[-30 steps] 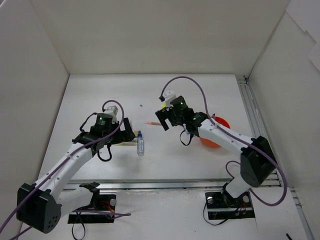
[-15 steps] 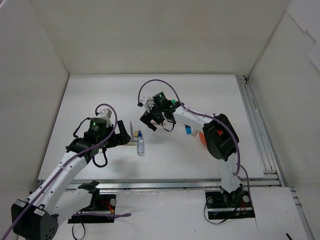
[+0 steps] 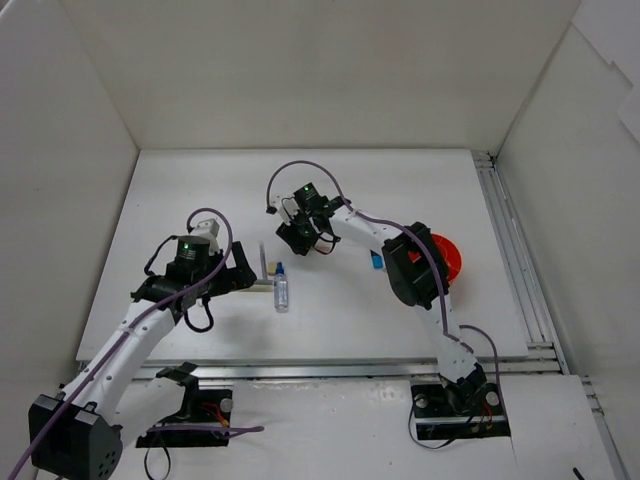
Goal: Sort the stationery into containers
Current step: Pick up the pen from the center of the board, then place the pen in the storage box.
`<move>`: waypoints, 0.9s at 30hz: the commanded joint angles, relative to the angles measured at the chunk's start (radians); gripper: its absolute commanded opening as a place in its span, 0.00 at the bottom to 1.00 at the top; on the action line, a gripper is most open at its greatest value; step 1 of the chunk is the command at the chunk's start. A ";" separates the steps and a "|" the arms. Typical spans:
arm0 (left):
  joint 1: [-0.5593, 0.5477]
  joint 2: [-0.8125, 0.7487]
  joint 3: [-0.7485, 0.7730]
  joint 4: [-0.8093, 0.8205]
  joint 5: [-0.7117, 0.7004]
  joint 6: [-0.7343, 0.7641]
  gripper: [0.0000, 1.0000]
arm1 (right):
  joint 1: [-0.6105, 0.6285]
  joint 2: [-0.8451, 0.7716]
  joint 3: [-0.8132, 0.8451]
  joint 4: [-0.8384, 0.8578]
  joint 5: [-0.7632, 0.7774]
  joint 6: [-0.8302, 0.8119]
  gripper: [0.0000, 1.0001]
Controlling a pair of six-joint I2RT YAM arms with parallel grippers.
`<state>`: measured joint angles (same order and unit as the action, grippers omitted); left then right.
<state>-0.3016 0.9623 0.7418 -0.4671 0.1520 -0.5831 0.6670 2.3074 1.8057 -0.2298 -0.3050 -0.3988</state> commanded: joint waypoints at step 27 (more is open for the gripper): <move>0.036 -0.022 -0.041 0.107 0.093 0.017 1.00 | -0.064 -1.161 -1.134 0.908 0.637 0.363 0.00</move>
<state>-0.2729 0.9432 0.6804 -0.4252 0.2234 -0.5766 0.6376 1.1919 0.7414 0.4957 0.1009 -0.0998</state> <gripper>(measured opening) 0.996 0.108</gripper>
